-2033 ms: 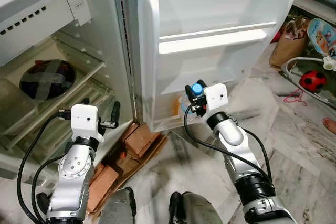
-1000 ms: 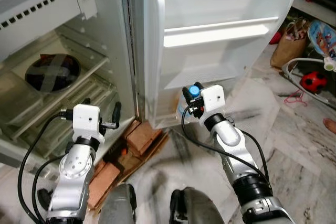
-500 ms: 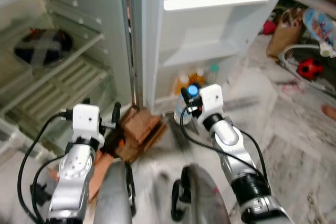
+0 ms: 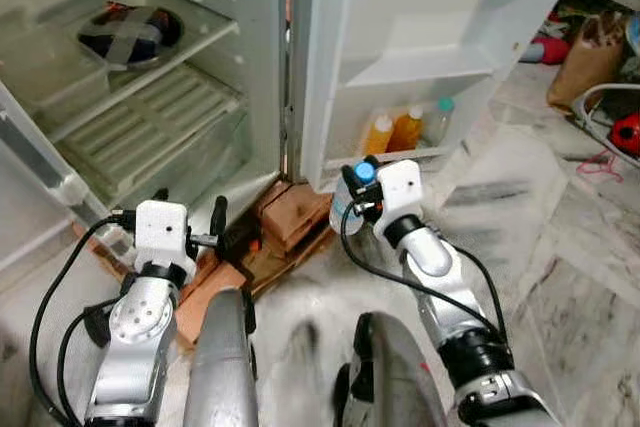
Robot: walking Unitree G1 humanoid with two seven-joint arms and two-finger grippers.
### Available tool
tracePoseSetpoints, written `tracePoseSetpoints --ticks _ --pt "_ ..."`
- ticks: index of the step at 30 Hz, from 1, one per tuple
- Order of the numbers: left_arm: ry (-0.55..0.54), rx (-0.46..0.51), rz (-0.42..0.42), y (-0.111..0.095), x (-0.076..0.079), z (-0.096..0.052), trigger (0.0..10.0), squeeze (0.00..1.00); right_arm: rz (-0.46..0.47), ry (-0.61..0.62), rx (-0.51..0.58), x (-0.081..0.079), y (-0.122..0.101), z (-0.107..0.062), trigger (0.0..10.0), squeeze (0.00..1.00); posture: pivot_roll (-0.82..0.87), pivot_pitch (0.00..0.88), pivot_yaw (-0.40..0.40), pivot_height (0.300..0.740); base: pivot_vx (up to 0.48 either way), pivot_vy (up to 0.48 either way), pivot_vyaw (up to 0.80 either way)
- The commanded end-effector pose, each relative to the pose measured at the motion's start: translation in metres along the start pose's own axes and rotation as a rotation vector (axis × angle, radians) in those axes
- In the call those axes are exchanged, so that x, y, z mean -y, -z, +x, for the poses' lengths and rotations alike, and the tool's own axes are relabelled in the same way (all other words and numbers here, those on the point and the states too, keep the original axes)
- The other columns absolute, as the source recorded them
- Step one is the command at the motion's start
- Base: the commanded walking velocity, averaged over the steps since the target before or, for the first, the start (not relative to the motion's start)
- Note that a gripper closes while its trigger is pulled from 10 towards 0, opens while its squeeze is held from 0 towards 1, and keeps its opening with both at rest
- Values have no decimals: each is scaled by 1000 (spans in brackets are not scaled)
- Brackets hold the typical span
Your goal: Restocking fridge
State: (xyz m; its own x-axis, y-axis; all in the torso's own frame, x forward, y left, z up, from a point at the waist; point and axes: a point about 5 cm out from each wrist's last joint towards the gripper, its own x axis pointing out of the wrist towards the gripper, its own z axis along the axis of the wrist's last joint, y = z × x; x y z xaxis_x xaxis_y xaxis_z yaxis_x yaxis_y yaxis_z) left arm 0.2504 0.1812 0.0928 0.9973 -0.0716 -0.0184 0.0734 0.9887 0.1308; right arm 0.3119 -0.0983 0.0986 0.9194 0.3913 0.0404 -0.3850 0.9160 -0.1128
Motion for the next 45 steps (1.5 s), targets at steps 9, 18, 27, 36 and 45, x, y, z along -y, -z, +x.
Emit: tracePoseSetpoints --ticks 9,18,27,36,45 --pt "12 16 -6 -2 2 -2 10000 0 -34 13 66 3 -13 5 10000 0 68 169 -89 631 320 0 0" --pt "16 15 -14 -2 3 -1 10000 0 -44 25 74 6 -14 5 10000 0 67 169 -89 631 378 0 0" --pt "19 13 -14 -1 3 -1 10000 0 -48 29 77 6 -14 5 10000 0 67 169 -89 631 369 0 0" --pt "19 11 -10 -1 4 -1 10000 0 -62 -11 96 4 -16 5 10000 0 68 170 -90 631 278 0 0" --pt "25 9 -11 -1 4 -1 10000 0 -55 10 93 5 -16 5 10000 0 67 169 -91 631 340 0 174"
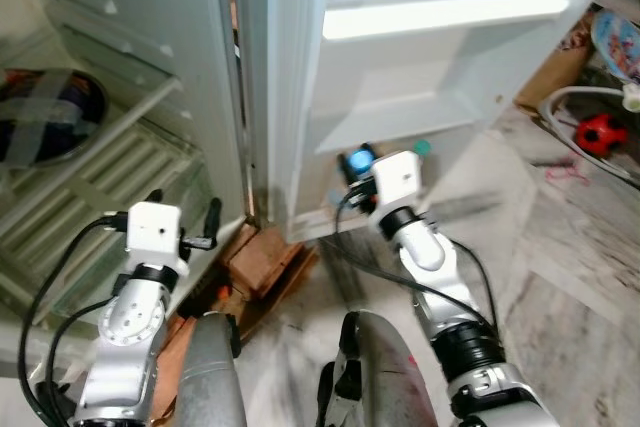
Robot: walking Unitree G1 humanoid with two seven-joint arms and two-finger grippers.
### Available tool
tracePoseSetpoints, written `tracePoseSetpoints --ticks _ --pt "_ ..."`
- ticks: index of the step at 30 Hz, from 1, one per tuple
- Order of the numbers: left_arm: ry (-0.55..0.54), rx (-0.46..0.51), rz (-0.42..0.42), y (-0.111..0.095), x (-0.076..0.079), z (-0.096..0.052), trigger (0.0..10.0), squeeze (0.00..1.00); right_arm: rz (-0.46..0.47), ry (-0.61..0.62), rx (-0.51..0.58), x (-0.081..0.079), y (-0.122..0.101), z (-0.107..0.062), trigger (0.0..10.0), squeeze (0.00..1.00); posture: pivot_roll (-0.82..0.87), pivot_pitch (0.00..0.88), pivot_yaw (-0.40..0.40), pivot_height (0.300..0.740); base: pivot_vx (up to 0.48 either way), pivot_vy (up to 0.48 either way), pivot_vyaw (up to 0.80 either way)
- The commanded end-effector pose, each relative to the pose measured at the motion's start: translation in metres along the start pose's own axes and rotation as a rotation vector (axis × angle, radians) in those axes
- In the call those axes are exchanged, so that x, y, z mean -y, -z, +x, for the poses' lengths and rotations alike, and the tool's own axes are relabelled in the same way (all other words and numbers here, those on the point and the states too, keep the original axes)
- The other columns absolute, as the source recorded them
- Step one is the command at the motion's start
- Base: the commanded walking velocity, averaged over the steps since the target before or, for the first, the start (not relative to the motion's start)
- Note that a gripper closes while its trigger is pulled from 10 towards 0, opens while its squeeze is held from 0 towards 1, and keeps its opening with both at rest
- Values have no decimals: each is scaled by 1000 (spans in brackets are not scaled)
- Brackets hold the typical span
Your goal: Restocking fridge
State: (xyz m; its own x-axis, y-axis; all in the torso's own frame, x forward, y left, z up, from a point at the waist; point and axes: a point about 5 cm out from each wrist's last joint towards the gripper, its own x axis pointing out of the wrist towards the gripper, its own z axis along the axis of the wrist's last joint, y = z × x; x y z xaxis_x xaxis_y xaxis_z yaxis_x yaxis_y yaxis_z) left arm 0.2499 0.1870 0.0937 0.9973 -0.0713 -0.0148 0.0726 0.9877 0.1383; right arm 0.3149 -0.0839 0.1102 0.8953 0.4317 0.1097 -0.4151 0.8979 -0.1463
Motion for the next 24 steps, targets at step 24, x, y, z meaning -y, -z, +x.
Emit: tracePoseSetpoints --ticks 24 --pt "-112 -52 42 2 -17 -37 10000 0 -87 -27 -45 22 6 15 10000 0 153 248 -80 631 13 0 0"
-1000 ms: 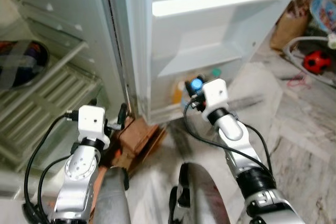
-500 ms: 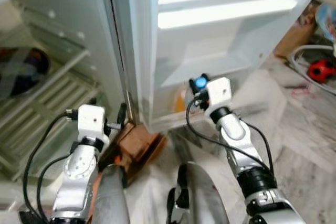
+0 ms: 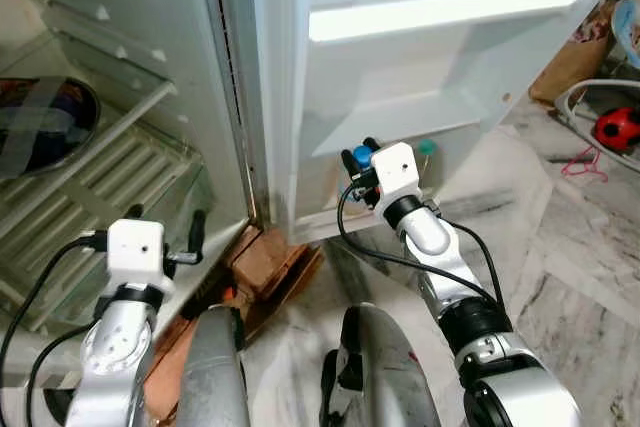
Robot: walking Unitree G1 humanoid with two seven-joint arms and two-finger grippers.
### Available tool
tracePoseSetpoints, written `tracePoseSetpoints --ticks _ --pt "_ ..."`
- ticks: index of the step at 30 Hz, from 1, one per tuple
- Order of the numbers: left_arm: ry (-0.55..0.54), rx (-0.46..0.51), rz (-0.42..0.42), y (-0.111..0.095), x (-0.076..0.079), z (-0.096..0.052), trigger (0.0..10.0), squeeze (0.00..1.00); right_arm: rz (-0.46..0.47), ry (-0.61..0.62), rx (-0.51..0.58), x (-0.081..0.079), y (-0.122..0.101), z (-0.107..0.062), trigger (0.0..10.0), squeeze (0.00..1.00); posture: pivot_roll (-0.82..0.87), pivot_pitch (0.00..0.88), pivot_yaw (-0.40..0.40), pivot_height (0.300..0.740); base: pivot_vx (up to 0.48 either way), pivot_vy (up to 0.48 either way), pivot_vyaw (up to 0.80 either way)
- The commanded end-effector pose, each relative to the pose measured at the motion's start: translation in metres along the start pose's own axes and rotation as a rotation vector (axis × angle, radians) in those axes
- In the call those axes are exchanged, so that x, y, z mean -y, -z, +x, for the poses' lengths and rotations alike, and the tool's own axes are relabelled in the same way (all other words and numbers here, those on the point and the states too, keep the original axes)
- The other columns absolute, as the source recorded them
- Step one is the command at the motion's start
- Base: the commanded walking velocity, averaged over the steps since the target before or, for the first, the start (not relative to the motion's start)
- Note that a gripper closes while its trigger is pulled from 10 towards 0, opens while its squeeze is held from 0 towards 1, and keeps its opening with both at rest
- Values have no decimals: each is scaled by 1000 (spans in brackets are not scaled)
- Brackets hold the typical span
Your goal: Restocking fridge
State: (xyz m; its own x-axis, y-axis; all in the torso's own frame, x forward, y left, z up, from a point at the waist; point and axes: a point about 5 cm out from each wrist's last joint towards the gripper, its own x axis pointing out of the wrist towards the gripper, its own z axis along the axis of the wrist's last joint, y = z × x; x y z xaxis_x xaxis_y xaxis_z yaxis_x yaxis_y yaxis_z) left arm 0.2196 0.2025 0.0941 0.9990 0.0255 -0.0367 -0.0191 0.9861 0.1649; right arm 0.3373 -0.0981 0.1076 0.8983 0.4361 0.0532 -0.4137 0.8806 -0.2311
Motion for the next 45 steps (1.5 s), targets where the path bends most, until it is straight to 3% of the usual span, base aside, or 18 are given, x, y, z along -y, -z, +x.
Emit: tracePoseSetpoints --ticks 1,7,20,25,31,36,38,45 --pt "-26 -20 16 1 -5 -9 10000 0 1 -19 8 0 -1 2 10000 0 160 254 -79 631 0 0 0" --pt "-56 -45 28 -1 -8 -27 10000 0 -2 -47 19 -4 -5 12 10000 0 197 285 -77 596 0 0 0" --pt "-103 -66 29 -7 -14 -37 10000 0 -86 -134 202 -16 -36 27 10000 0 218 305 -73 591 0 0 0" --pt "-108 -63 38 -9 -14 -37 10000 0 -219 -133 297 -20 -47 28 10000 0 227 312 -70 591 0 0 0" --pt "-107 -57 40 -14 -15 -37 10000 0 -322 -158 315 -29 -49 31 10000 0 249 337 -59 591 0 0 0" --pt "-97 -64 44 -15 -15 -40 10000 0 -337 -170 233 -34 -37 33 10000 0 263 357 -49 591 0 0 0" --pt "-86 -73 46 -16 -14 -43 10000 0 -329 -158 145 -35 -24 33 10000 0 269 368 -46 591 0 0 0" --pt "-73 -82 47 -18 -13 -43 10000 0 -316 -153 53 -40 -9 31 10000 0 271 389 -40 591 0 0 0"
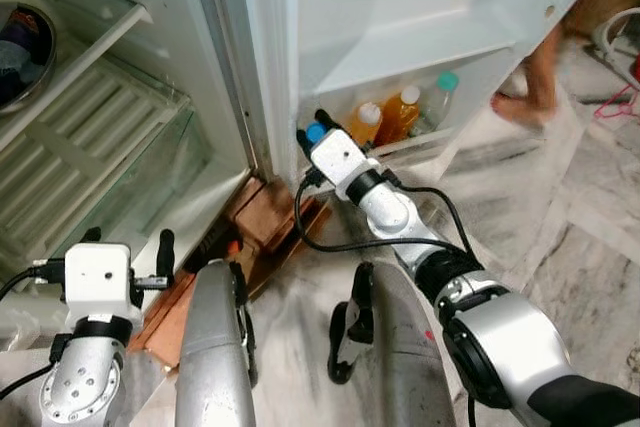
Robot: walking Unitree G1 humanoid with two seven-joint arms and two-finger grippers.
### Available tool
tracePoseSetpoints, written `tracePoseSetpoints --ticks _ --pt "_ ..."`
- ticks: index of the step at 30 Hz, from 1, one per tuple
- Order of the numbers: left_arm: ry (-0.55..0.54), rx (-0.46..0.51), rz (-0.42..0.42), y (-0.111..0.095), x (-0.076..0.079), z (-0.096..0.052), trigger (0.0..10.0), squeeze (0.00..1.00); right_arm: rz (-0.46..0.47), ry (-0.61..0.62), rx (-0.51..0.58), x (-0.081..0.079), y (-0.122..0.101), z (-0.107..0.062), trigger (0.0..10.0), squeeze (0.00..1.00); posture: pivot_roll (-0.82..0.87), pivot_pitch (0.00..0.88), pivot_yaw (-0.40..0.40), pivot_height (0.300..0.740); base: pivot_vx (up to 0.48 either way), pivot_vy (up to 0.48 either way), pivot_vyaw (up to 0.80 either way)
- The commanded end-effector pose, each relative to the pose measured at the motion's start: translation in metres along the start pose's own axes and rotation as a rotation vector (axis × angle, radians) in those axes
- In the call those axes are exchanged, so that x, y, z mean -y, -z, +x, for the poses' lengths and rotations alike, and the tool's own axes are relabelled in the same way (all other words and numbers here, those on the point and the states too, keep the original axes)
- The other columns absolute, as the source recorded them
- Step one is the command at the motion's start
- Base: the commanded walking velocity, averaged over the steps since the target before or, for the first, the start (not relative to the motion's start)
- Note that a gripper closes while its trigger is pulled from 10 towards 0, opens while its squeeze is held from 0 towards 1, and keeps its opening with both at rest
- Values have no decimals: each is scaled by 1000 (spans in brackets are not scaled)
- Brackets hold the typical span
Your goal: Restocking fridge
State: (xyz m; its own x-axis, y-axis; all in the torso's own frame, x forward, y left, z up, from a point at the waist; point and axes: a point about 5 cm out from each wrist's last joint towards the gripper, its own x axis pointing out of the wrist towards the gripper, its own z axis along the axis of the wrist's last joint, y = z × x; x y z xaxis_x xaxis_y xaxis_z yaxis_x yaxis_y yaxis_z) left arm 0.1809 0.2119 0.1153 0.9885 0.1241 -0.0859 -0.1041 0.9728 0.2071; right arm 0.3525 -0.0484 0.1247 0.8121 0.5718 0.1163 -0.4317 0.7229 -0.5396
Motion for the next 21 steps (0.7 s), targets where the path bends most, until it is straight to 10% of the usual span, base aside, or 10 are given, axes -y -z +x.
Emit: tracePoseSetpoints --ticks 1,19,20,21 --pt "16 -15 11 0 1 -3 10000 0 24 -37 -72 -11 12 -6 10000 0 271 390 -40 591 0 0 0" --pt "31 -25 -3 0 7 -3 10000 0 184 89 -312 1 41 -17 10000 0 257 395 -53 591 0 0 0" --pt "32 -25 -4 0 7 -3 10000 0 192 98 -316 3 41 -17 10000 357 257 395 -53 591 0 0 0" --pt "32 -24 -5 0 8 -2 10000 0 185 107 -321 5 42 -17 10000 976 256 393 -55 591 0 0 0"
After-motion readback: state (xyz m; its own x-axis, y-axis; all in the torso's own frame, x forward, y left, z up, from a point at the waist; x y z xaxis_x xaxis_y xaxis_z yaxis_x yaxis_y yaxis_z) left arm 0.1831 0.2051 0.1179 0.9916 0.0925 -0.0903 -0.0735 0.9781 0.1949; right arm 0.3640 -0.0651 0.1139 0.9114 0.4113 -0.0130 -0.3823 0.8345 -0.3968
